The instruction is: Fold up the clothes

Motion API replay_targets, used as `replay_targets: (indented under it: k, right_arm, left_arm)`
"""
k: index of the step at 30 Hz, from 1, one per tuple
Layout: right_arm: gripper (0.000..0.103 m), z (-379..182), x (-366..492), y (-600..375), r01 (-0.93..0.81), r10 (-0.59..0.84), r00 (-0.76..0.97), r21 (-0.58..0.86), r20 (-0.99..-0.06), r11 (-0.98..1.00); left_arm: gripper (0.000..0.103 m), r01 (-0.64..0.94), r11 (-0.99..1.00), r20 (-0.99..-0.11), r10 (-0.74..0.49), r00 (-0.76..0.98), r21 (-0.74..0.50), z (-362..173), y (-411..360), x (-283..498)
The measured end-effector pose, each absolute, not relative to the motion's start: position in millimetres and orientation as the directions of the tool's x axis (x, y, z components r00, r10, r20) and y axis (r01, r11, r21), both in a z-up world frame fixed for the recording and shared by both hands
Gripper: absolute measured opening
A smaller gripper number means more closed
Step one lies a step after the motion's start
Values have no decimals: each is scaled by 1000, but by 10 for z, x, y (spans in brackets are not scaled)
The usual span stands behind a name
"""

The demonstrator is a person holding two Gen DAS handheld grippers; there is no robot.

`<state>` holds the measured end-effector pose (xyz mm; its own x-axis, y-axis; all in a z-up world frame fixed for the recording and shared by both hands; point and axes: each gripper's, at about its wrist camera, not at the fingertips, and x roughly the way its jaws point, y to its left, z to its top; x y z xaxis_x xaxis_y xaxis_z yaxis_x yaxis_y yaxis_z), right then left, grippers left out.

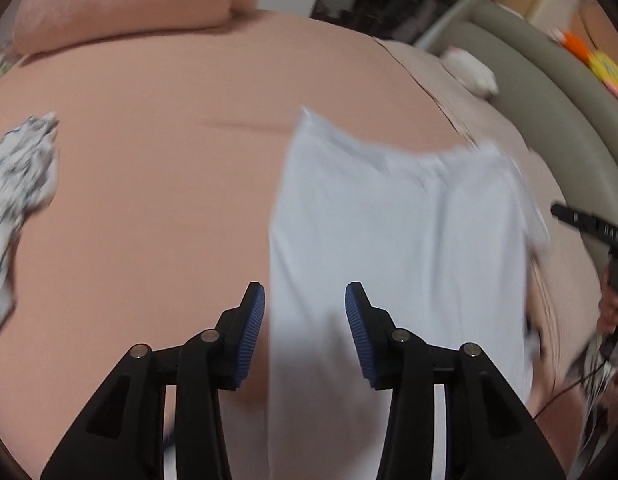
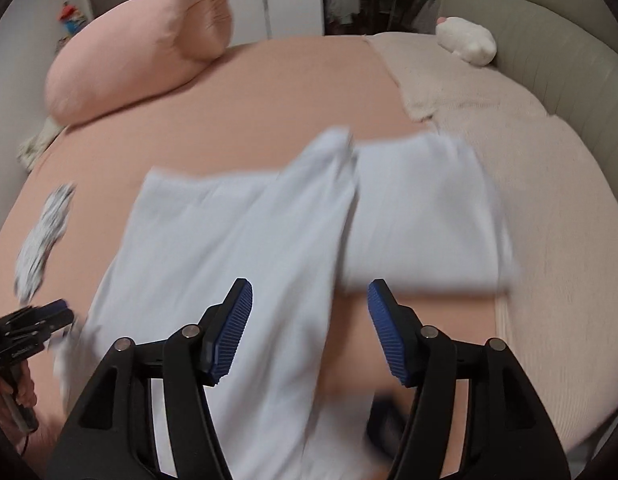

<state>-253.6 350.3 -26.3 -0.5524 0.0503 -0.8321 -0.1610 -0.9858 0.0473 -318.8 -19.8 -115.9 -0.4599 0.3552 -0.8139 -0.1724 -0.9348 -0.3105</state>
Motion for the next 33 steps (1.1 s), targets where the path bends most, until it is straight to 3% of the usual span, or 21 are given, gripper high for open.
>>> replay_targets:
  k: [5, 11, 12, 13, 16, 27, 33]
  right_arm:
    - [62, -602, -3489, 3622, -208, 72, -513, 42, -856, -977]
    - [62, -960, -3963, 3654, -162, 114, -434, -47, -894, -986]
    - [57, -1005, -3987, 3637, -141, 109, -427, -53, -898, -989]
    - [38, -1042, -4001, 3610, -117, 104, -421, -60, -901, -991]
    - [11, -1033, -4013, 3503, -37, 68, -434, -58, -898, -998]
    - [10, -436, -4093, 2766, 133, 3, -620, -109, -785, -985]
    - [11, -1210, -4653, 2776, 8, 72, -487, -86, -871, -996]
  left_arm:
    - [47, -140, -930, -822, 366, -437, -339, -1400, 40, -4108]
    - [52, -135, -923, -831, 382, -404, -359, -1706, 382, -4817]
    - [32, -145, -924, -834, 383, -398, -355, -1749, 424, -4878]
    - [8, -155, -924, -836, 383, -392, -350, -1791, 467, -4938]
    - [7, -197, -944, -834, 326, -445, -263, -1662, 505, -4894]
    - [7, -144, -972, -734, 235, -637, -187, -805, -351, -4875]
    - [13, -107, -977, -845, 215, -490, -187, -1566, -397, -5297]
